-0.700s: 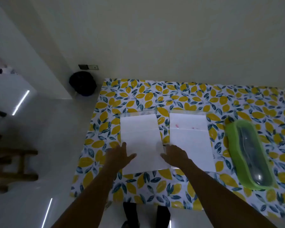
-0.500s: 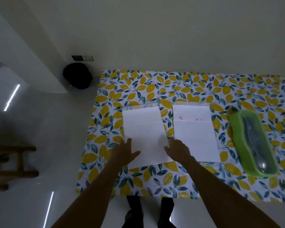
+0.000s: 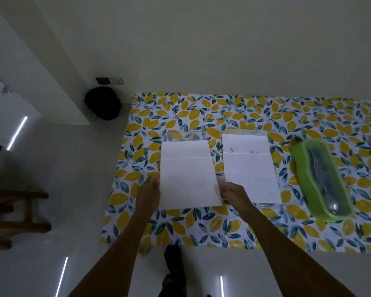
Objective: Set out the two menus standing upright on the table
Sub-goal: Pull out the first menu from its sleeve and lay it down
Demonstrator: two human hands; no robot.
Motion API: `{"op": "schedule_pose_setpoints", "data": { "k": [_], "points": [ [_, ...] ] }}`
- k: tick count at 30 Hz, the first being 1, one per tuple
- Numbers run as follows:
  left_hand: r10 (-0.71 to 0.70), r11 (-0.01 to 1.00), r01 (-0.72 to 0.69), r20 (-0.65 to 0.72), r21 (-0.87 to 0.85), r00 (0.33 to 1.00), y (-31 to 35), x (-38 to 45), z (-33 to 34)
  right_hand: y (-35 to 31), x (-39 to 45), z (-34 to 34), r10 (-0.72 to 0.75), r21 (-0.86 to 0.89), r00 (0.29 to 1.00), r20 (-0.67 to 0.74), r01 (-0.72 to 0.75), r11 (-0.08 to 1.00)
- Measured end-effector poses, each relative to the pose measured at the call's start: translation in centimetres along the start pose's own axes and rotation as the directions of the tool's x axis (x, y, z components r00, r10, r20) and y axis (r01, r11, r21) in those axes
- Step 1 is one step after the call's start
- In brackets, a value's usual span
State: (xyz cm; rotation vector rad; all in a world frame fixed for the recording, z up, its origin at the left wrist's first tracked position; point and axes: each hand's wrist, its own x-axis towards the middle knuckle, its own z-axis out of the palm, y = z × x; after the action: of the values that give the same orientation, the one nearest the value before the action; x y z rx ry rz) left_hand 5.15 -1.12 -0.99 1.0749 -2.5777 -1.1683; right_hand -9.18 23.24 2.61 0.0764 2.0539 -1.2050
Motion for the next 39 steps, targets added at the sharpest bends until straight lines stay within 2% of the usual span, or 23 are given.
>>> {"op": "schedule_pose_setpoints", "data": {
  "k": [1,3,5,8,10,12,16,19,21,25,27,30,33,39],
  "points": [
    [0.015,1.000,-0.015,-0.027,-0.025,1.000,0.0,-0.4,-0.5,0.1,-0.9,-0.6,-0.020,0.102,1.000,0.016,0.018,0.995],
    [0.055,0.998,-0.057,-0.068,-0.030,0.996,0.6,-1.6,-1.4,0.5,-2.4,-1.5,-0.073,0.163,0.996,0.059,0.063,0.985],
    [0.069,0.996,-0.073,-0.092,-0.049,0.993,2.4,-3.3,-2.3,1.1,-3.6,-2.2,-0.134,0.169,0.988,0.078,0.119,0.978],
    [-0.007,0.993,-0.008,-0.127,-0.119,0.992,4.4,-6.2,-3.4,2.0,-5.2,-3.5,-0.230,0.151,0.973,0.020,0.225,0.963],
    [0.032,0.987,-0.057,-0.165,-0.152,0.986,4.7,-8.2,-3.6,2.5,-6.2,-4.4,-0.296,0.129,0.955,-0.011,0.295,0.947],
    [0.092,0.988,-0.116,-0.213,-0.102,0.973,4.5,-9.9,-3.4,3.0,-7.0,-5.1,-0.368,0.079,0.930,-0.020,0.368,0.926],
    [0.088,0.992,-0.106,-0.222,-0.067,0.971,5.2,-11.3,-3.3,2.4,-7.7,-6.3,-0.490,-0.125,0.872,0.009,0.487,0.864],
    [0.016,0.986,-0.047,-0.192,-0.158,0.981,6.7,-10.8,-4.5,0.6,-7.1,-6.8,-0.557,-0.259,0.831,0.019,0.542,0.800],
    [0.053,0.988,-0.080,-0.194,-0.132,0.980,7.8,-9.6,-5.4,-1.1,-6.5,-7.0,-0.602,-0.313,0.799,0.003,0.572,0.758],
    [0.100,0.990,-0.124,-0.263,-0.074,0.960,9.5,-5.9,-6.7,-5.0,-4.3,-7.1,-0.677,-0.414,0.736,-0.021,0.610,0.676],
    [0.078,0.995,-0.090,-0.254,-0.035,0.964,10.2,-3.8,-7.3,-6.8,-2.7,-7.1,-0.712,-0.506,0.702,-0.017,0.608,0.611],
    [0.122,0.992,-0.107,-0.239,0.074,0.963,11.1,-0.9,-7.9,-9.2,-0.3,-6.8,-0.751,-0.601,0.660,0.004,0.602,0.526],
    [0.073,0.997,-0.064,-0.259,0.045,0.963,11.6,2.2,-7.9,-10.8,1.6,-6.4,-0.745,-0.609,0.667,0.009,0.595,0.525],
    [0.146,0.989,-0.145,-0.283,0.024,0.948,11.0,6.3,-6.9,-11.7,4.9,-5.2,-0.690,-0.595,0.722,-0.054,0.531,0.603]
  ]
}}
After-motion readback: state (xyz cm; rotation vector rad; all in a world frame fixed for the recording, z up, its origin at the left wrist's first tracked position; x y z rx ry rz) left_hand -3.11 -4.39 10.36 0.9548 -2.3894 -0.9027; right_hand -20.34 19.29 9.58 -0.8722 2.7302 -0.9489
